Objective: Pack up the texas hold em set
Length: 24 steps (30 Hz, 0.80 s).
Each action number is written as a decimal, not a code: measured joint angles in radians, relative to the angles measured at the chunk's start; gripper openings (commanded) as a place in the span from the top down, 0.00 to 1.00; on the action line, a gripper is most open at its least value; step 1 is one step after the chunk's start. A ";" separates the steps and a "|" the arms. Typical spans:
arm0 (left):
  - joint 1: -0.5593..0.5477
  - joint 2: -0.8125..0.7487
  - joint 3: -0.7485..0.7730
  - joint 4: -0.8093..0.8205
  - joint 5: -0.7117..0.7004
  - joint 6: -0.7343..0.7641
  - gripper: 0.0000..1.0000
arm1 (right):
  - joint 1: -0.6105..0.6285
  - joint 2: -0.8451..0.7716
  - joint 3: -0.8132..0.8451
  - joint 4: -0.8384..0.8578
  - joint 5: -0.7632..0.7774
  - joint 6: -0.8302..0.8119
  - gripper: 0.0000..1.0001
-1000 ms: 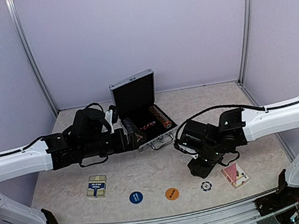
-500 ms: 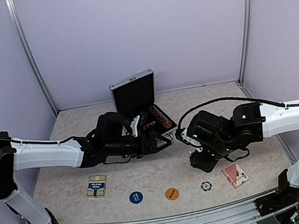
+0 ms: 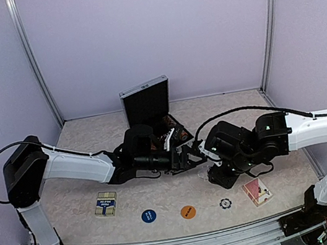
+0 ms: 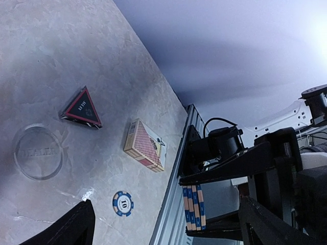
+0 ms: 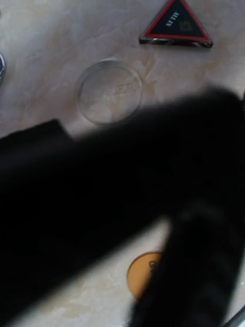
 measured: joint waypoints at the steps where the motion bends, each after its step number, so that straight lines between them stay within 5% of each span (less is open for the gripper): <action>1: -0.003 0.007 0.000 0.009 0.009 -0.002 0.05 | 0.000 0.000 0.000 -0.001 0.000 0.000 0.98; 16: -0.051 0.071 0.020 0.092 0.100 -0.009 0.22 | 0.003 0.002 0.000 -0.007 -0.004 -0.005 0.98; 20: -0.054 0.081 0.022 0.106 0.109 -0.016 0.35 | 0.003 0.005 0.000 -0.013 -0.008 -0.006 0.98; 24: -0.059 0.097 0.032 0.116 0.116 -0.022 0.58 | 0.003 0.005 0.000 -0.014 -0.008 -0.008 0.98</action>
